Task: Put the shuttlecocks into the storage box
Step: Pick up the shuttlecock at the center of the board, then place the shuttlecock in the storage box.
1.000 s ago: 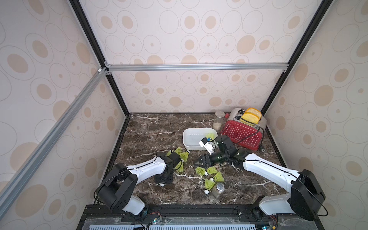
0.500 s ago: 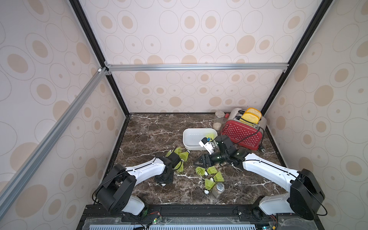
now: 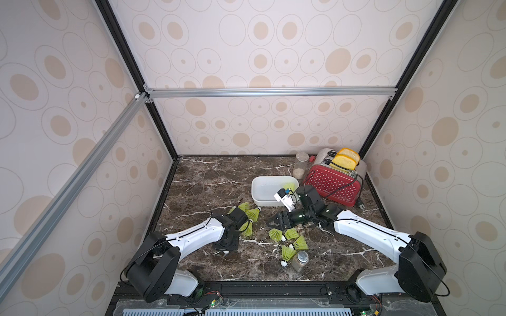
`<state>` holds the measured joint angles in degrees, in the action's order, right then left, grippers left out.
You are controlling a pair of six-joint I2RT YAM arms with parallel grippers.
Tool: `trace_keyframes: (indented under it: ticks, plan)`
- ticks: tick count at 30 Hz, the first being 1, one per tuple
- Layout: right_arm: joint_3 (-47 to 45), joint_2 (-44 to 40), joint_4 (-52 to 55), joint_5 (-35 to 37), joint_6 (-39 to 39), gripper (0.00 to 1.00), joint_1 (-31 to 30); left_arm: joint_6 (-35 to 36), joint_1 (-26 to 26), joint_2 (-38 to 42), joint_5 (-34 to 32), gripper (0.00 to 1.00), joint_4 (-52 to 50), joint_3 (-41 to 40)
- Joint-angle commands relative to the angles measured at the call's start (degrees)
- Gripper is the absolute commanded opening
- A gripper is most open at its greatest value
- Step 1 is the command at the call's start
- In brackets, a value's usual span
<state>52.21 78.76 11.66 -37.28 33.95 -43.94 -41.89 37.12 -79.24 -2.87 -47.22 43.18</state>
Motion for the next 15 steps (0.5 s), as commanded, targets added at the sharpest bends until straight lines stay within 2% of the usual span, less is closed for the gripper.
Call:
trace_keyframes:
  ticks: [1,7,15]
  plan:
    - [3.0,-1.8,2.8,1.8,-2.1,0.69,0.4,-1.1,-0.3,2.2,-0.3,0.14,-4.1,4.9]
    - [6.9,-3.5,7.1,6.0,-4.3,0.69,0.9,-0.2,-0.3,1.6,-0.1,0.14,-8.9,14.6]
    - [13.1,-4.3,13.2,12.4,-5.9,0.68,3.7,3.9,-4.1,-7.0,3.6,0.14,-12.5,33.6]
